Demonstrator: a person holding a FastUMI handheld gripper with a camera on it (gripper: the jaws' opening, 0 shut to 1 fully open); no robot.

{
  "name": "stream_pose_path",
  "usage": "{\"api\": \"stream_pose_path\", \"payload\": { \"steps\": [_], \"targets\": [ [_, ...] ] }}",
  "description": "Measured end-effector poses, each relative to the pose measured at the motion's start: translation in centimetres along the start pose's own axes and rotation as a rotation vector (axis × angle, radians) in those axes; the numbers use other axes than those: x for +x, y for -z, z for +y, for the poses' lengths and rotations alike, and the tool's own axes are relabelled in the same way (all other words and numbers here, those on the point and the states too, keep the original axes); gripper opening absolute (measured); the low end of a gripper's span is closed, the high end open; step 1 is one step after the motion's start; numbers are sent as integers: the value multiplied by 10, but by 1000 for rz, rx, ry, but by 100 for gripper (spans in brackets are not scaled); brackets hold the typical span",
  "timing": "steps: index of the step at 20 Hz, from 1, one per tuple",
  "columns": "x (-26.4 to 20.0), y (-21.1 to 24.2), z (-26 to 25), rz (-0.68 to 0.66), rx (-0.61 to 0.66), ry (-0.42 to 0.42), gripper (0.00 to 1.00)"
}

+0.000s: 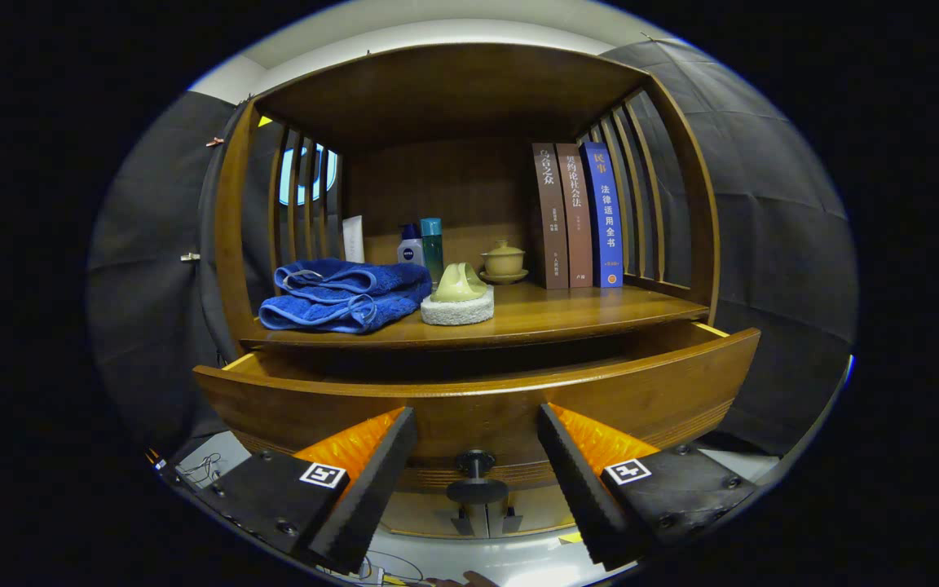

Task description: Pull open the drawer, take out the items inside it, and place them on the countertop above the cabinet.

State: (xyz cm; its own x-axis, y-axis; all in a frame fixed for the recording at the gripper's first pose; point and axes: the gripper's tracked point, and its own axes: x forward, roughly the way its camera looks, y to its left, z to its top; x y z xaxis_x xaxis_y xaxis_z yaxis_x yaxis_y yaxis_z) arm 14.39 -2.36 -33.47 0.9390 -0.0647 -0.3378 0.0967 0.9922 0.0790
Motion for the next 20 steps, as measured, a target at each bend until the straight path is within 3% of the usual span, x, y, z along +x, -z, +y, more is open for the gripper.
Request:
{"api": "stream_pose_path", "payload": {
  "steps": [7, 20],
  "targets": [
    [51, -10, 0, -6, 0, -7, 99],
    [49, -9, 6, 15, -6, -9, 100]
  ]
}}
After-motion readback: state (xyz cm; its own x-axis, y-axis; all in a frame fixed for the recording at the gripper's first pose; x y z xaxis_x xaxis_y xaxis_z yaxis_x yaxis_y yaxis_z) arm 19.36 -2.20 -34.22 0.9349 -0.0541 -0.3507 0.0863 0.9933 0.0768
